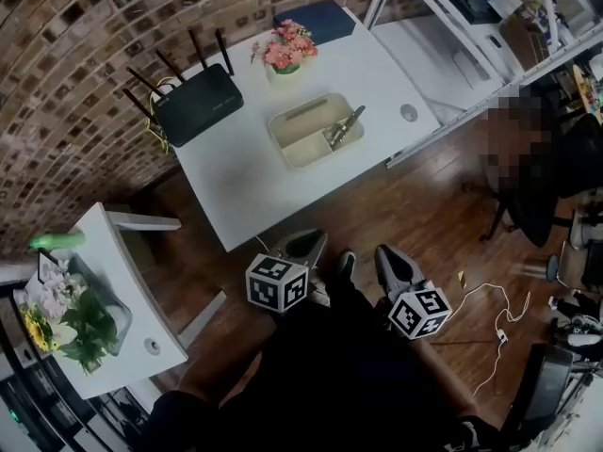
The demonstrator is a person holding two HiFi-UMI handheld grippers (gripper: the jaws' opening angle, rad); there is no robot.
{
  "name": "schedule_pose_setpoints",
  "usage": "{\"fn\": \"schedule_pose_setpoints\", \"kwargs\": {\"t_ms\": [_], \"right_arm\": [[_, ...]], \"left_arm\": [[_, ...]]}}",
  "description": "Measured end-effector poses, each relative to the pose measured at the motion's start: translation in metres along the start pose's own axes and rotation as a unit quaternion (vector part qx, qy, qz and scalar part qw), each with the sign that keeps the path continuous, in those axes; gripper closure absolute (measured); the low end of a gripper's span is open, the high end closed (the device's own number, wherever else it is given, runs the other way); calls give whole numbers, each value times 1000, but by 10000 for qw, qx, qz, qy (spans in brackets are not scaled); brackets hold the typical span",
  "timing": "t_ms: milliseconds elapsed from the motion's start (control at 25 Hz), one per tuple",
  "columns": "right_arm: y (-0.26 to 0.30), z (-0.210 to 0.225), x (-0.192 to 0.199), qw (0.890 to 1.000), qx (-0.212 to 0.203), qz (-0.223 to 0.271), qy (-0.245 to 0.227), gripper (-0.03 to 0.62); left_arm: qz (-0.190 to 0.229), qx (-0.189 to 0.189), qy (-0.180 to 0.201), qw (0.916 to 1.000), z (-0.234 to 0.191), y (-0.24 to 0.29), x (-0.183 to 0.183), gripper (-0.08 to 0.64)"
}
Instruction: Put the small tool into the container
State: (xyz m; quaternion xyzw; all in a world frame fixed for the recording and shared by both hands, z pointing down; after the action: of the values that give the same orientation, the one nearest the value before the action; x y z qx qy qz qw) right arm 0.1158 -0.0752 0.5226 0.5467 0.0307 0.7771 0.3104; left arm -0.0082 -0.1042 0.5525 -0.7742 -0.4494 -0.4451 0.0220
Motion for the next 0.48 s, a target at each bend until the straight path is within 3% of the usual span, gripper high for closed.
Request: {"fn": "schedule_pose_setpoints", "kwargs": {"t_ms": [160, 480], "right_arm": [[-12, -10, -2, 9998, -133, 106, -73, 581], [-56, -13, -2, 9947, -895, 463, -213, 581]], "left_arm": [[118, 40, -64, 9999, 22, -23, 6, 532], [802, -270, 376, 9957, 92, -52, -2, 532]]}}
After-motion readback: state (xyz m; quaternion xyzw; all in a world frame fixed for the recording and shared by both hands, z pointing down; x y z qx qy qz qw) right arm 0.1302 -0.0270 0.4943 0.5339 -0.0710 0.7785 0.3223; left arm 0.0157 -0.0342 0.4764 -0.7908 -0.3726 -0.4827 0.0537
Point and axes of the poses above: the fingertips, and each gripper's own axes: y forward along the fingers, z to its right, x out of its underside, the point moved 1 cm from there along -y, backward along the fingers, and after that the axes turned 5 degrees about z, right-handed, at the moved point
